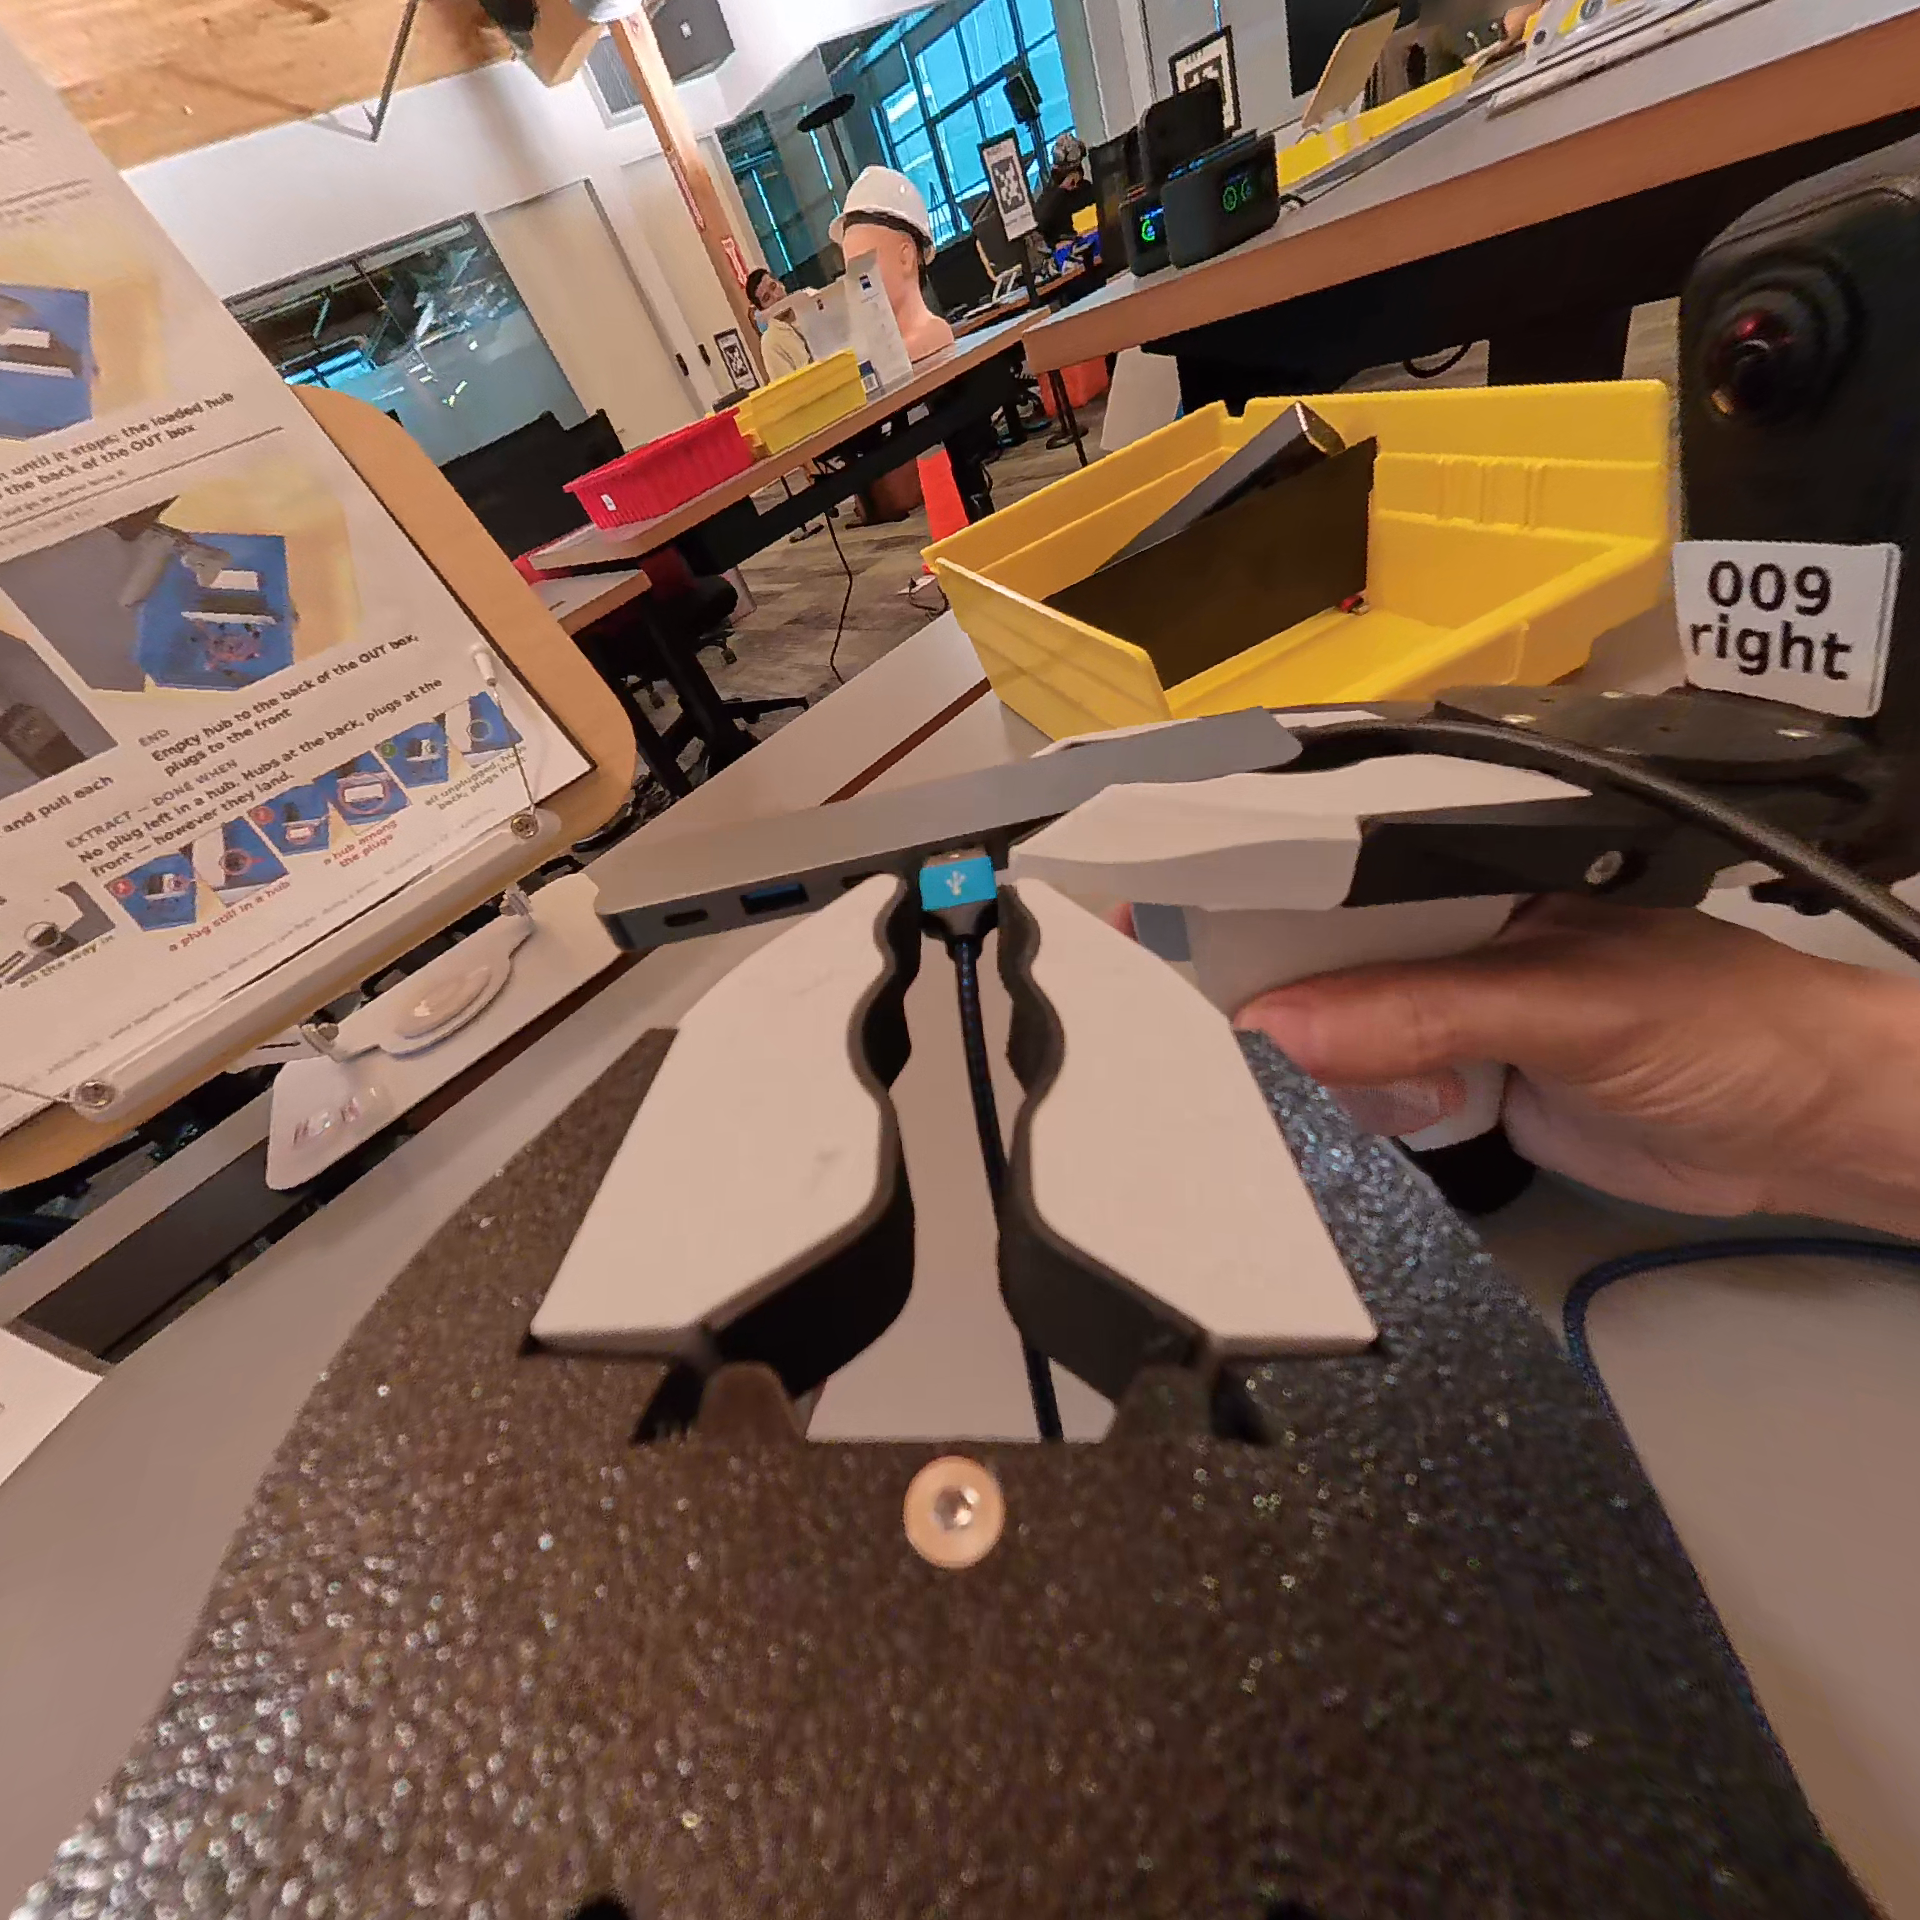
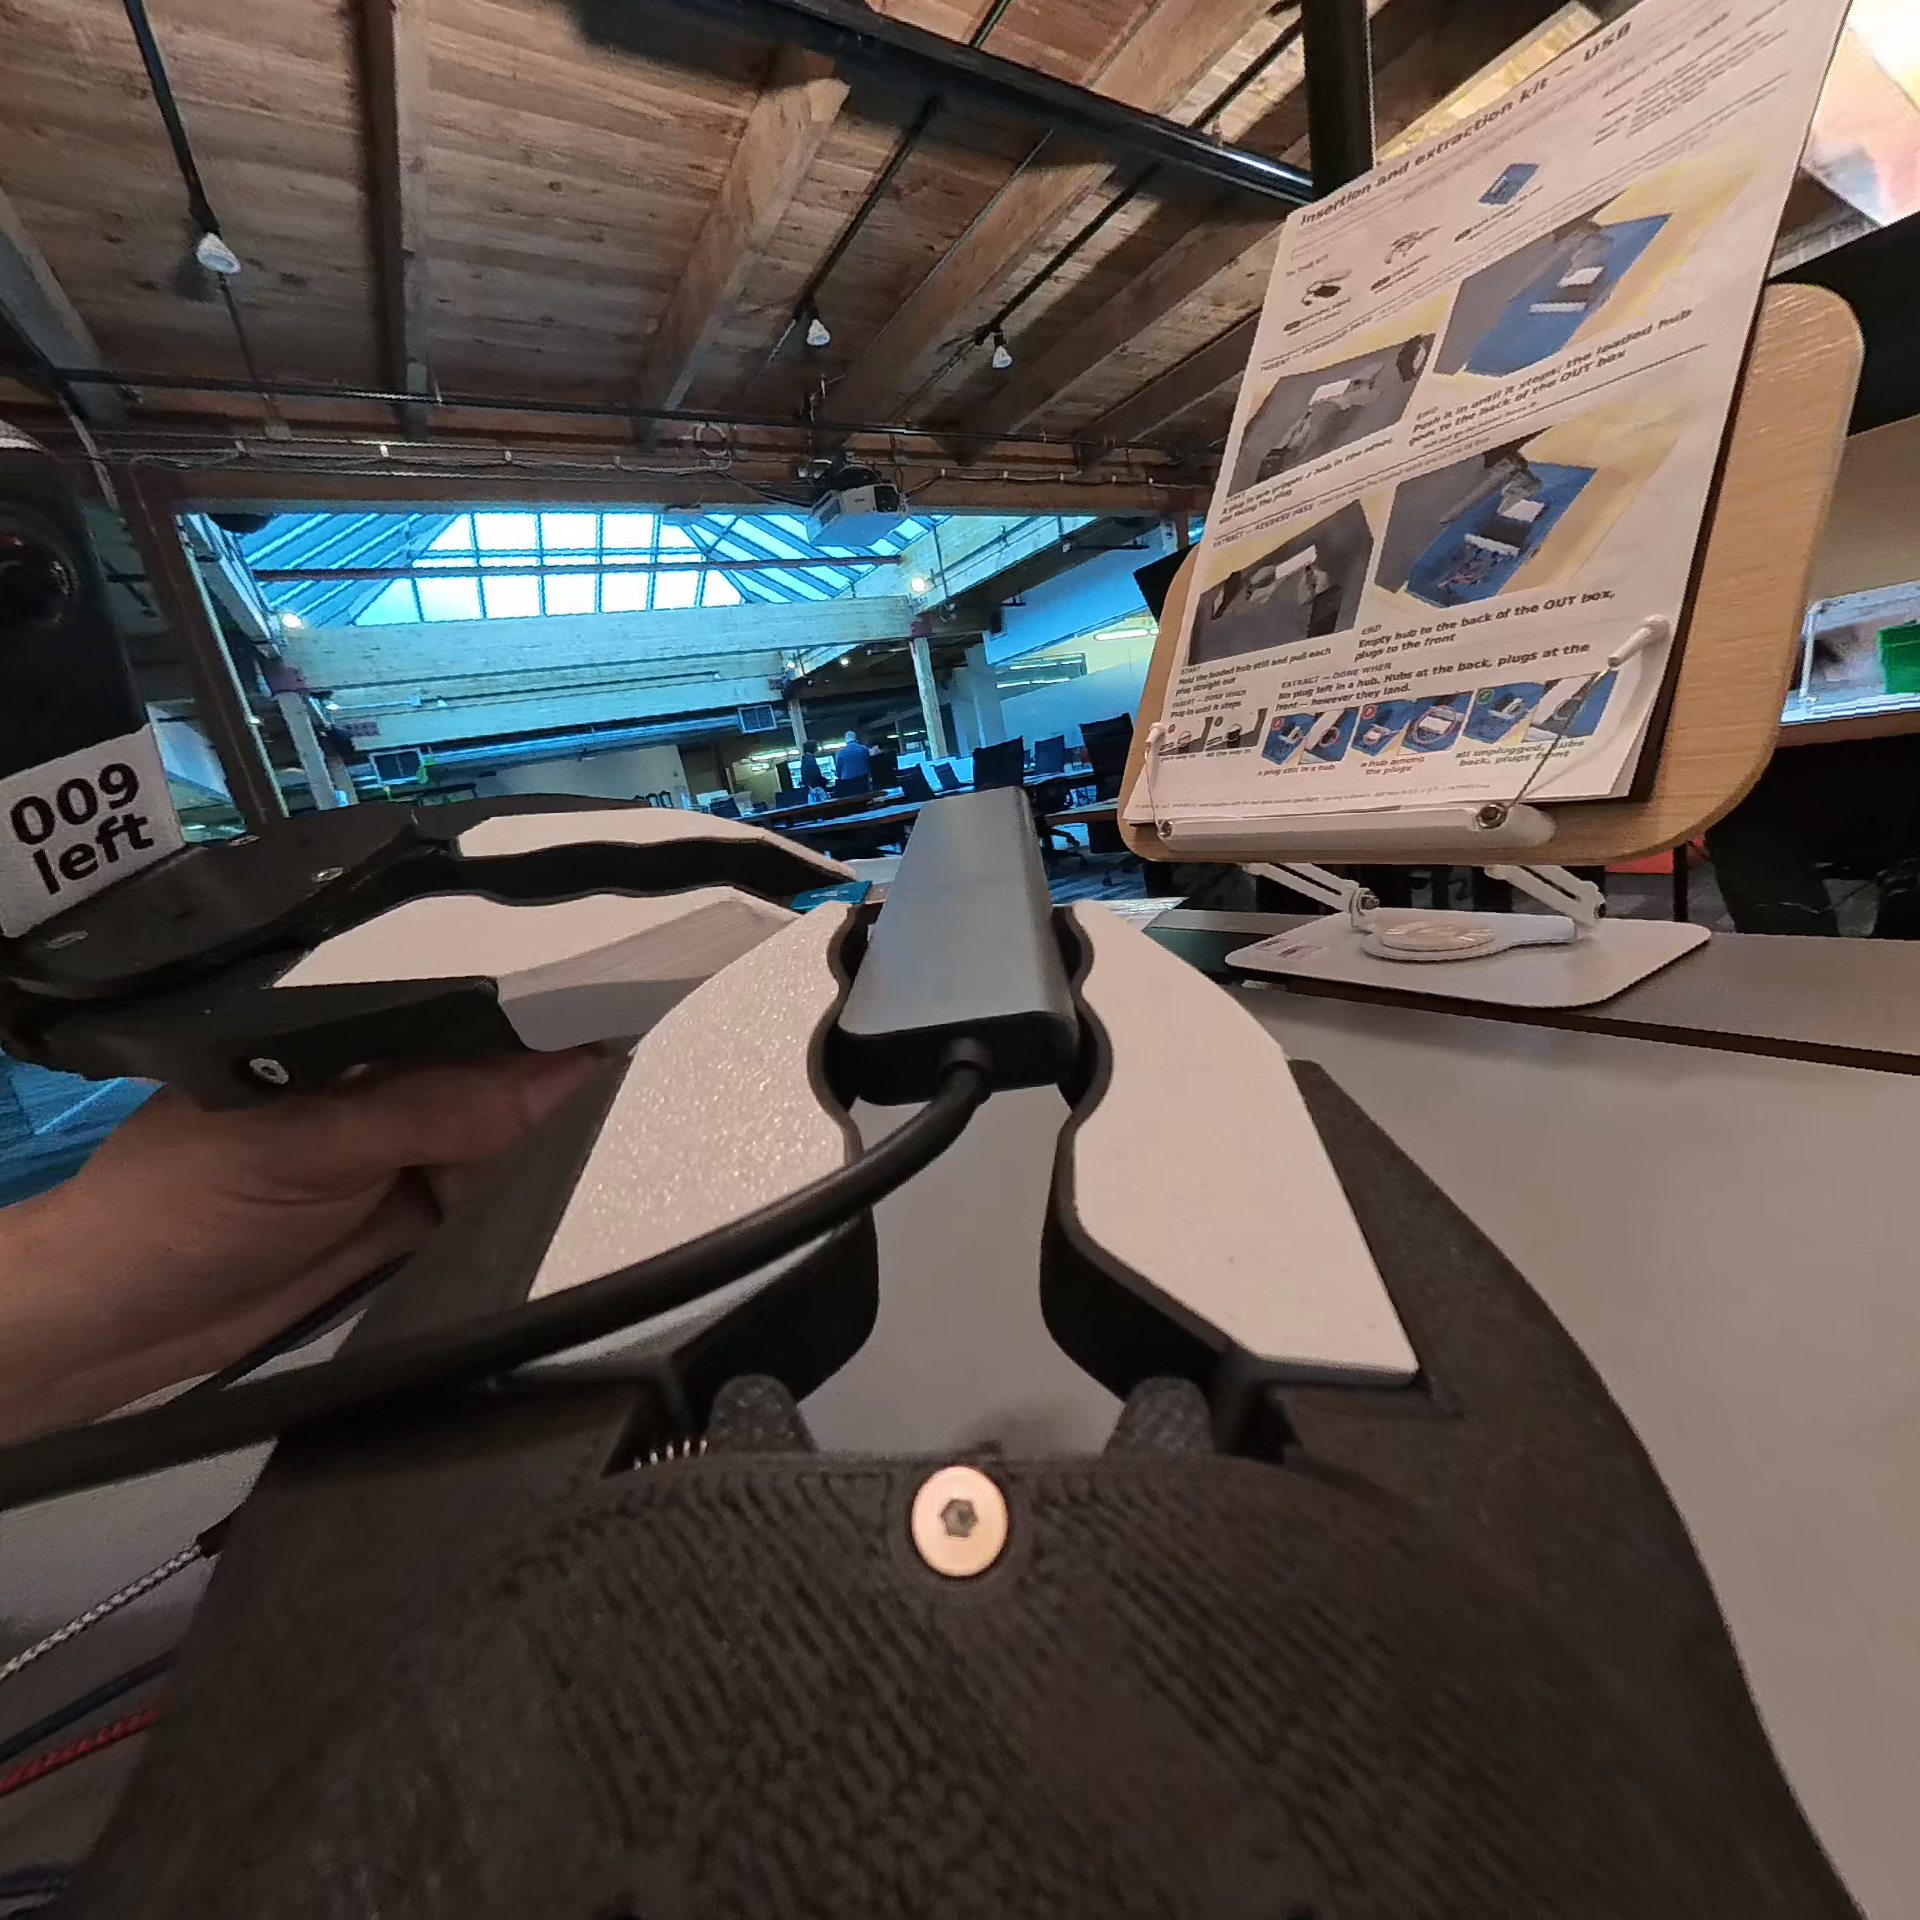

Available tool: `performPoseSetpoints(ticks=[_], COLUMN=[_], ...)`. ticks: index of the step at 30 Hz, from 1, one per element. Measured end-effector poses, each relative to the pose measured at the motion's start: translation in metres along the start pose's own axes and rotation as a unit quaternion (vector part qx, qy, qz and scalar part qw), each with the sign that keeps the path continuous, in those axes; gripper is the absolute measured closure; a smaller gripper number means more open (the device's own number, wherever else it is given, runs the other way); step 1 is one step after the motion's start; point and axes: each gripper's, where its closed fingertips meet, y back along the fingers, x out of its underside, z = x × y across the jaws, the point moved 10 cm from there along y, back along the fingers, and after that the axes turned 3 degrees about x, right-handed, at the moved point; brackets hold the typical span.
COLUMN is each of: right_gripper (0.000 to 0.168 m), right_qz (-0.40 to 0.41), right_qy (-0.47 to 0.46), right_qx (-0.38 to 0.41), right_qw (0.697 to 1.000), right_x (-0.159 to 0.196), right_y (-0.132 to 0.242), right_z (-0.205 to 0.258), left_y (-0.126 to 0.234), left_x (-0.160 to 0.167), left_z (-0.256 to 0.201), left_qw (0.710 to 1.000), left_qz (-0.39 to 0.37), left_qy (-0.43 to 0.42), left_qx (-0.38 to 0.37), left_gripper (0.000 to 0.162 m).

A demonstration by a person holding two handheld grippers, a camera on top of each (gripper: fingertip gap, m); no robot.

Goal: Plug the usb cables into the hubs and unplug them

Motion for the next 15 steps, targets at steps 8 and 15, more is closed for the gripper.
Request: performPoseSetpoints(ticks=[8,15], right_gripper=[0.134,0.134], right_qz=[0.002,0.004], right_qy=[-0.004,-0.011], right_qx=[-0.009,-0.002], right_qw=[1.0,1.0], right_x=[0.0,0.0007], right_y=[-0.0008,-0.0012], right_z=[-0.0005,-0.0008], left_y=[0.0012,-0.0003], left_x=[-0.0007,-0.0014], left_z=[0.0,-0.0013], left_qw=[1.0,0.999], left_qz=[-0.001,0.01], left_qy=[0.02,0.029], left_qx=[-0.005,-0.016], left_gripper=[0.148,0.148])
